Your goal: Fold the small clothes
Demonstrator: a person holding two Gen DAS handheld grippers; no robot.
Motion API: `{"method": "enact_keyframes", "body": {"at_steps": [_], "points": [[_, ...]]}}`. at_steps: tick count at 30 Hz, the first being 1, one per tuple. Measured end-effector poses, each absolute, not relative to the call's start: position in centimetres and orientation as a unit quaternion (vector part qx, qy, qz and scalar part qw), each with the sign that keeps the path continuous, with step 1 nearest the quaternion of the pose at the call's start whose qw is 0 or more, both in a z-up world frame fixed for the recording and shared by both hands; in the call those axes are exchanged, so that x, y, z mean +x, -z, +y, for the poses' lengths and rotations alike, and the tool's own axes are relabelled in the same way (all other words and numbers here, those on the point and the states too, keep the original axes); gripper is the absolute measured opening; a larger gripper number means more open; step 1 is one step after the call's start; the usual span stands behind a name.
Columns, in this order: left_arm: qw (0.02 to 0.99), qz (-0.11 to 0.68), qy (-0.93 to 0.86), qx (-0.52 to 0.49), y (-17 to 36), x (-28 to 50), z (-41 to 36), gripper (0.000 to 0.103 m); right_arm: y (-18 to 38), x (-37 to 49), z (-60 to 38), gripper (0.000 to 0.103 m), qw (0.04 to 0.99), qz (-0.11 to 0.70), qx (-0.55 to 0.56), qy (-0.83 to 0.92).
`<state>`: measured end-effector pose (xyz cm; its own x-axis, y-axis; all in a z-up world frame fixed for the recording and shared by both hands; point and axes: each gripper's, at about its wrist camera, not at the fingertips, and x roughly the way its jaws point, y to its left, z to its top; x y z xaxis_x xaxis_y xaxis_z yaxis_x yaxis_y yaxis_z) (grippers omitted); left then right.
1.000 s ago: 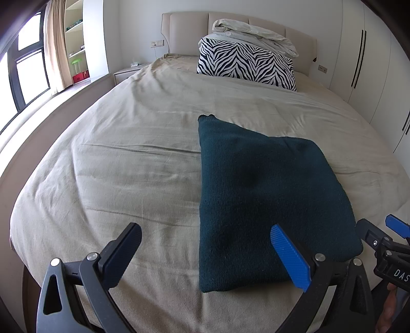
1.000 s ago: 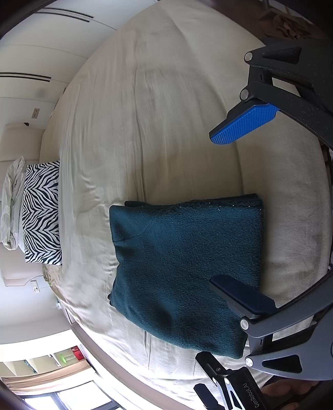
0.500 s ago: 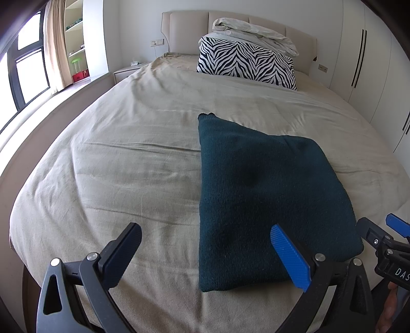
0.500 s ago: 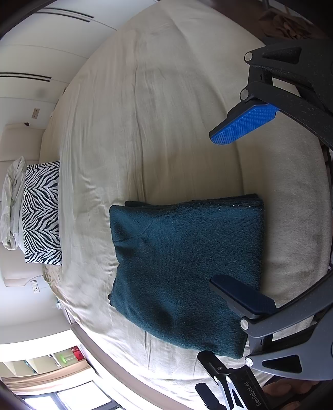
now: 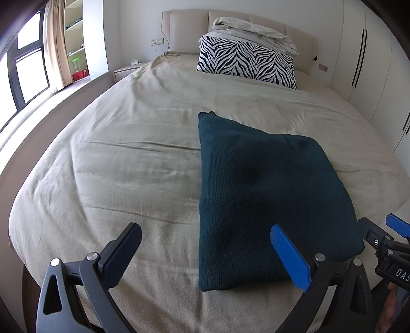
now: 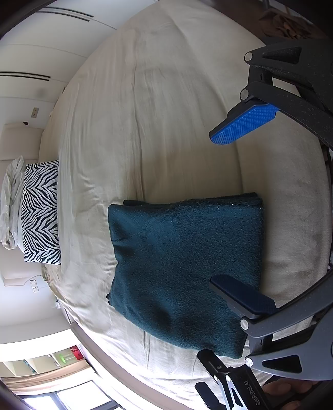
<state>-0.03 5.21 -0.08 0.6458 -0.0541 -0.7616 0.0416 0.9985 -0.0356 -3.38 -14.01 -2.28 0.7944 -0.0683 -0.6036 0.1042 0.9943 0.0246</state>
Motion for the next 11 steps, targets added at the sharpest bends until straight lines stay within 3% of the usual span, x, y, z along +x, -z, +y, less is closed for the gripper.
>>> {"method": "enact_keyframes", "body": {"at_steps": [11], "points": [[0.909, 0.417, 0.025, -0.006, 0.12, -0.21, 5.47, 0.103, 2.32, -3.38, -13.99, 0.103, 0.947, 0.318, 0.029, 0.046]]}}
